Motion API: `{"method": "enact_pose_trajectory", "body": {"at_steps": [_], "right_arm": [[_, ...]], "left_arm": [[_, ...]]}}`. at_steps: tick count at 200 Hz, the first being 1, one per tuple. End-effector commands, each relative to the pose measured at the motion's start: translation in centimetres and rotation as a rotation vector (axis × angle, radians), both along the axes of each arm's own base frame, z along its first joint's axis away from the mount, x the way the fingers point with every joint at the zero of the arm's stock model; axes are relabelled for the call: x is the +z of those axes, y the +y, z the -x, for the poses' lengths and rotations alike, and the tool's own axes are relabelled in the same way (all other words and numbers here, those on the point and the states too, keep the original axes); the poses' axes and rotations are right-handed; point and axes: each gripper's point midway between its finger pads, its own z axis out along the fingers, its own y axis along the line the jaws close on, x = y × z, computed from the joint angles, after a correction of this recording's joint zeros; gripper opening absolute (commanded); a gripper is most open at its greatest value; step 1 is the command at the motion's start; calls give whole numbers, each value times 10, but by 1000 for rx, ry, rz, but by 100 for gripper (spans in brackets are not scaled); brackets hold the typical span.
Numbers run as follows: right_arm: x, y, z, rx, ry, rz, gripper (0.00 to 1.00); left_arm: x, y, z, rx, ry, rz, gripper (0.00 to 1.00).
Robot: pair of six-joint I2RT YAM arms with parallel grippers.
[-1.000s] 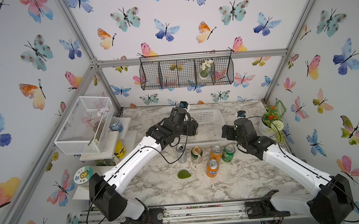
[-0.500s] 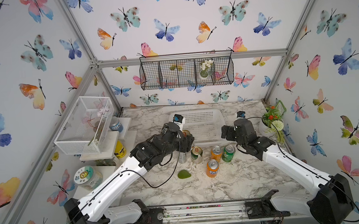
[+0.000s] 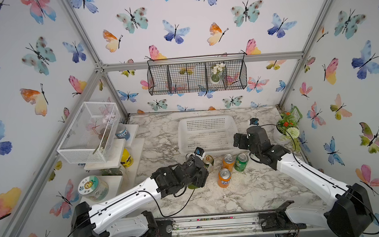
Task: Take out the drinks from the basket
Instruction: Place the drink at the center of the board.
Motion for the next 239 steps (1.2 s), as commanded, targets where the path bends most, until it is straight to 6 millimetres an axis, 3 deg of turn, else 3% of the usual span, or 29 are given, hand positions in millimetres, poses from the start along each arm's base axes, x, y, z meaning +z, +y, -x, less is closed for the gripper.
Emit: {"method": "enact_pose_trajectory", "body": {"at_steps": [1,51,70,117,171,239], "right_arm": [[-5,-1,-1,-4,9,-9,94],[-4,-4,0,-8,4,1,94],[-4,-4,0,-8,3,3,94],[-8,-5,0,-7,9,2,94],[-4,-5,1,-3,-1,-6,94],[-2,-8,1,-13,-6,-3,94]], "left_arm": [[7,-24,-12,10,-45,122,53],[-23,-47,-14,-37,-5,115,52],[-25,-54,-13,-53,7,129,51],[-25,-56,-17,-47,-7,126,52],[-47,-50,-23,-25,-14,82,53],[-68,-48,-27,-27,21,24,67]]}}
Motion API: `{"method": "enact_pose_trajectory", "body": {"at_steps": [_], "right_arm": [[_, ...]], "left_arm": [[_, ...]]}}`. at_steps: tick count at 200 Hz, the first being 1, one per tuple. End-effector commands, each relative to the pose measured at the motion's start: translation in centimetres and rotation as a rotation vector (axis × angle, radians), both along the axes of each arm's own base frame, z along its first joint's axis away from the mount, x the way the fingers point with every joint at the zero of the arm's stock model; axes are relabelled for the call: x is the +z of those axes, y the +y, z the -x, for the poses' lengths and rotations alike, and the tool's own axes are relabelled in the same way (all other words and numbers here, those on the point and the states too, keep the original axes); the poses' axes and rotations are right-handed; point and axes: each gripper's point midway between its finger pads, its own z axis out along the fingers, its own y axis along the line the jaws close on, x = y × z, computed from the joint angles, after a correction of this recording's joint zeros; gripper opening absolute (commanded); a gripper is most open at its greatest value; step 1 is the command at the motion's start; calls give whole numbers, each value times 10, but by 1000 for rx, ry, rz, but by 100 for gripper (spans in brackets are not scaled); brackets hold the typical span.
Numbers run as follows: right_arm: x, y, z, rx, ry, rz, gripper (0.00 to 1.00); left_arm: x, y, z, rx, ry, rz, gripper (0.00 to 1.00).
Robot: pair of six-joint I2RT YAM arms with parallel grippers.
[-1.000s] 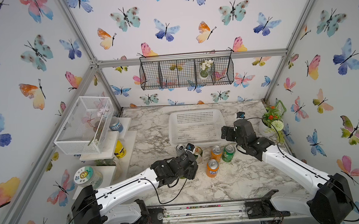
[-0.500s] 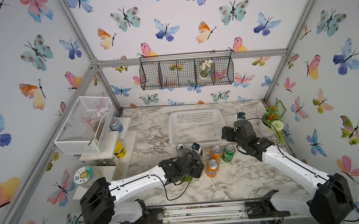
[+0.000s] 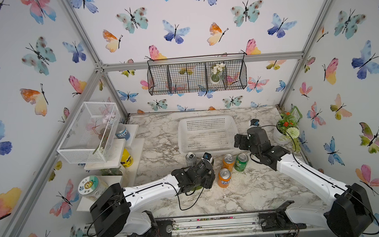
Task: Take out the drinks from the basket
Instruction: Place the drink at the center of the board.
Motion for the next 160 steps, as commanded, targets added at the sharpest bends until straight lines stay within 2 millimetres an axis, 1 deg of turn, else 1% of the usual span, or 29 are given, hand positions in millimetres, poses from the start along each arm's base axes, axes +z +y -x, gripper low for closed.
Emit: {"method": "enact_pose_trajectory", "body": {"at_steps": [1,25,53,54,56,57,73,87,114,140,160], "right_arm": [[4,-3,1,-1,-13,-7,94],[5,-3,1,-3,-14,-7,94],[5,-2,0,0,-13,-8,94],[5,-2,0,0,-12,-7,94],[5,-2,0,0,-12,-7,94],[5,-1,0,1,-12,-7,94],[6,-1,0,-1,-13,-9,94],[6,-1,0,-2,-15,-9,94],[8,-2,0,-6,-19,-9,94],[7,-2,-1,-6,-16,-8,94],[7,-2,-2,-8,-15,-8,94]], "left_arm": [[9,-10,-9,-3,-31,29,67],[7,-7,-7,-1,-26,21,77],[12,-3,-7,8,-32,28,90],[12,-3,-6,7,-32,27,91],[13,-3,-6,8,-32,28,98],[13,-3,-7,9,-33,29,100],[17,0,-7,17,-39,32,99],[25,1,-7,27,-46,46,99],[55,2,-7,43,-75,117,99],[78,5,-10,65,-112,148,99],[101,12,-20,112,-174,157,99]]}}
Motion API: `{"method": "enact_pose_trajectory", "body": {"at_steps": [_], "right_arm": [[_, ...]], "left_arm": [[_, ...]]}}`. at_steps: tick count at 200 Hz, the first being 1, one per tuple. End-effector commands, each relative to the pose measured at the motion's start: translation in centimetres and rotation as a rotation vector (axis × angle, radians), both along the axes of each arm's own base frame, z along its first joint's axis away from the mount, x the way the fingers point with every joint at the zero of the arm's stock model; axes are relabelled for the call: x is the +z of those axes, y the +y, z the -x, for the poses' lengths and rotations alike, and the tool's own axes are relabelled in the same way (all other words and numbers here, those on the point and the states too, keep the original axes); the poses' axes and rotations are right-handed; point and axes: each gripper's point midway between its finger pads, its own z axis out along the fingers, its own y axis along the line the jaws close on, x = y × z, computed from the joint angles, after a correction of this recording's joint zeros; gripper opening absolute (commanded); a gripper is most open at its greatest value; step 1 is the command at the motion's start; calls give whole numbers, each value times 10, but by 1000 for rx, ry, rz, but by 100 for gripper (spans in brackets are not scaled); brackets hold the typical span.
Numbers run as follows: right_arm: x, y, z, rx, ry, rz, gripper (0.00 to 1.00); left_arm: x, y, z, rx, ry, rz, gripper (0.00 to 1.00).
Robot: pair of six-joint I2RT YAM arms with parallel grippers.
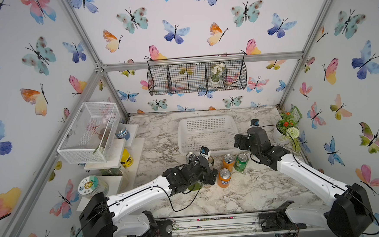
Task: Take out the drinks from the basket
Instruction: Place the drink at the center of the board, then reset both arms
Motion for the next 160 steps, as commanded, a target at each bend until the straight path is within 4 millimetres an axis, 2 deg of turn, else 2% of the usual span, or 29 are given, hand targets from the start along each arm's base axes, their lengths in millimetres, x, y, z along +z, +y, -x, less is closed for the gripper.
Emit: {"method": "enact_pose_trajectory", "body": {"at_steps": [1,38,95,127,160], "right_arm": [[7,-1,-2,-7,-15,-8,94],[8,-3,-1,-13,-19,-8,94],[7,-5,0,-20,-23,-1,95],[9,-5,-2,-20,-24,-8,95],[6,-6,-1,-19,-20,-9,95]], "left_arm": [[32,14,-14,85,-79,9,99],[67,45,-52,193,-152,42,99],[114,128,-128,478,-280,86,99],[122,167,-159,599,-360,65,99],[112,201,-185,682,-385,62,99]]}}
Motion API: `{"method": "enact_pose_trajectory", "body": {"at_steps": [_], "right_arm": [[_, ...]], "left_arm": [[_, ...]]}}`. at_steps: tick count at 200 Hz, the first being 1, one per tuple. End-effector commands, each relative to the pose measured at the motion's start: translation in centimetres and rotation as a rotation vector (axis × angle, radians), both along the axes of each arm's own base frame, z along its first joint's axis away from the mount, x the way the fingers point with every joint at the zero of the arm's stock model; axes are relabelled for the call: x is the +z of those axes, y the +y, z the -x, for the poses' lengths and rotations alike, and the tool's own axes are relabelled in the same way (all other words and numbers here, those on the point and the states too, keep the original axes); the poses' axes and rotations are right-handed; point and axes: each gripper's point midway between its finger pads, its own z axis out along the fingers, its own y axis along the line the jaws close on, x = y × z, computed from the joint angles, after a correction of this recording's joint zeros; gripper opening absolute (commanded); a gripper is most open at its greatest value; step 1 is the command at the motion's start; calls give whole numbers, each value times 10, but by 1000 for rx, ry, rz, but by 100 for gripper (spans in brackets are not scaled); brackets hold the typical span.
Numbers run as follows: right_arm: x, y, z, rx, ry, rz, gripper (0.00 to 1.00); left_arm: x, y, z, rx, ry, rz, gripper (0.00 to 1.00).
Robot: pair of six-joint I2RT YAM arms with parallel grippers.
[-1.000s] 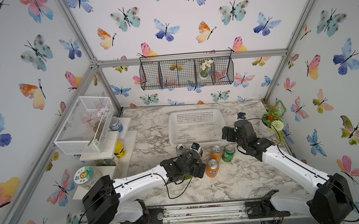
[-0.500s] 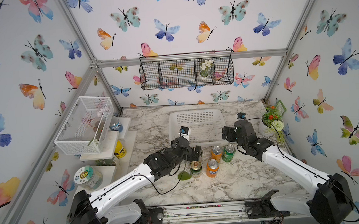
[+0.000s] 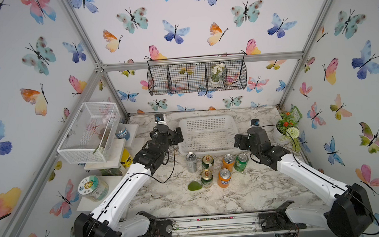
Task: Take out the drinks from the basket
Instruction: Reset both arms
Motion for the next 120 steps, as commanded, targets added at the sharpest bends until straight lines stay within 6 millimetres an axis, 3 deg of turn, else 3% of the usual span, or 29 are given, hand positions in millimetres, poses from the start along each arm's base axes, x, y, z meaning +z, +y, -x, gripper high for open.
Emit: {"method": "enact_pose_trajectory", "body": {"at_steps": [1,35,80,120], "right_arm": [[6,-5,0,-16,-19,-10,95],[5,-4,0,-11,-18,-12,95],[5,-5,0,-13,-18,-12,95],[7,-6,0,-16,-22,-14,95]], "left_arm": [[1,24,-21,68,-63,-19,99],[-34,71,-37,224,-84,-25,99],[-88,99,-52,242,-33,-106,99],[-121,119,-33,291,-60,-226,99]]}}
